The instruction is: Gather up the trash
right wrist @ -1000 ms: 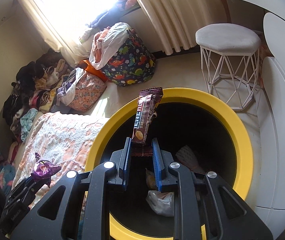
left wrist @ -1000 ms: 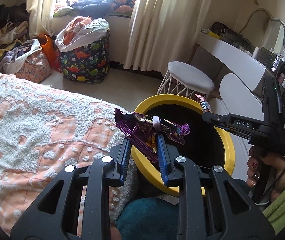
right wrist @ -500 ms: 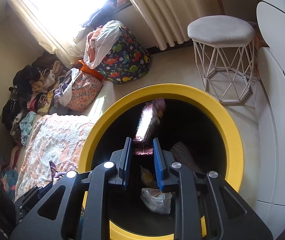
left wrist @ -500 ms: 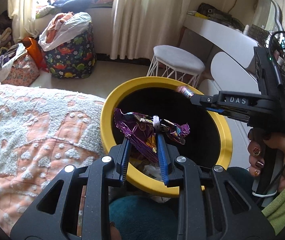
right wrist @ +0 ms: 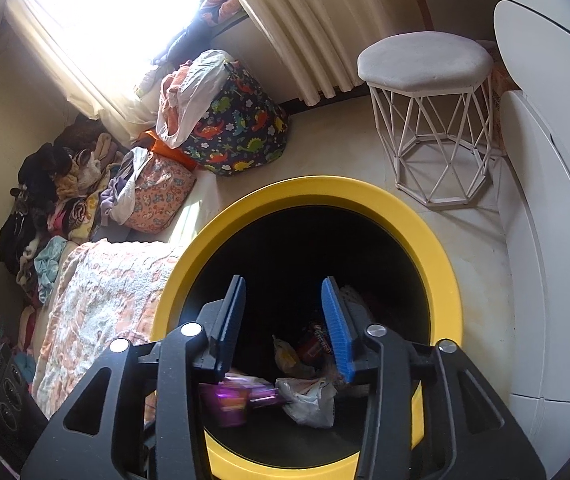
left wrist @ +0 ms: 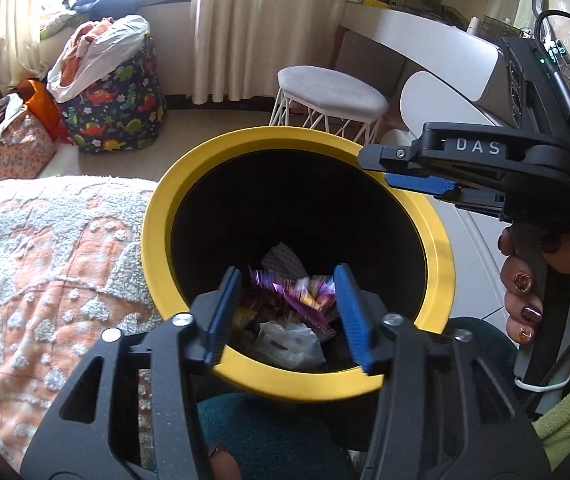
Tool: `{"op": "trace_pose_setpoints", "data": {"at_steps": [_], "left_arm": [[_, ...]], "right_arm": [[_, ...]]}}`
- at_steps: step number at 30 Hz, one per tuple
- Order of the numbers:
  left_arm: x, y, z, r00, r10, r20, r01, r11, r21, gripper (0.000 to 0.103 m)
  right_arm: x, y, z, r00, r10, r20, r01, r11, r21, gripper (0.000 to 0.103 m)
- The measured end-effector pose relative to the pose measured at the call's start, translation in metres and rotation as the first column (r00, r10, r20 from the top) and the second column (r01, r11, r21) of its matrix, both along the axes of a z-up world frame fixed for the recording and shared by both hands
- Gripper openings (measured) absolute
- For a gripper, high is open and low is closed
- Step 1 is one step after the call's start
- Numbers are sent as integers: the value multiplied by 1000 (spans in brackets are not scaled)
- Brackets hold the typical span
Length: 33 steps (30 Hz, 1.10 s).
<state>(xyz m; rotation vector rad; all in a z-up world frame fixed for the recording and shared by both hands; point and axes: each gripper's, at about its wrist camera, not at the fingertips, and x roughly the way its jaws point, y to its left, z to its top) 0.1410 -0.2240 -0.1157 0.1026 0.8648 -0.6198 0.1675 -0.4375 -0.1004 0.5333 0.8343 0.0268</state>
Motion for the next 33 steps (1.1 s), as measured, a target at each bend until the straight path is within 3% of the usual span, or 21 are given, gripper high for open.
{"op": "trace_pose_setpoints", "data": {"at_steps": [4, 9, 11, 17, 22, 33], "left_arm": [[1, 5, 2, 1000, 27, -4, -27, 1000, -10, 57], [1, 18, 10, 997, 81, 12, -80, 996, -24, 82], [2, 26, 13, 993, 114, 12, -113, 993, -27, 92], [0, 52, 19, 980, 196, 17, -196, 980, -23, 92], [-5, 77, 30, 961, 273, 35, -271, 961, -49, 92], [-23, 121, 49, 918, 388, 84, -383, 921, -75, 92]], "right_arm": [[-4, 1, 4, 1000, 2, 0, -2, 1000, -10, 47], [-9, 9, 12, 999, 26, 22, -25, 999, -37, 55], [-11, 12, 16, 999, 32, 43, -31, 999, -44, 62], [-24, 22, 32, 991, 53, 125, -45, 997, -65, 82], [-32, 34, 43, 982, 89, 166, -77, 994, -78, 91], [-55, 83, 62, 957, 189, 222, -151, 972, -179, 96]]}}
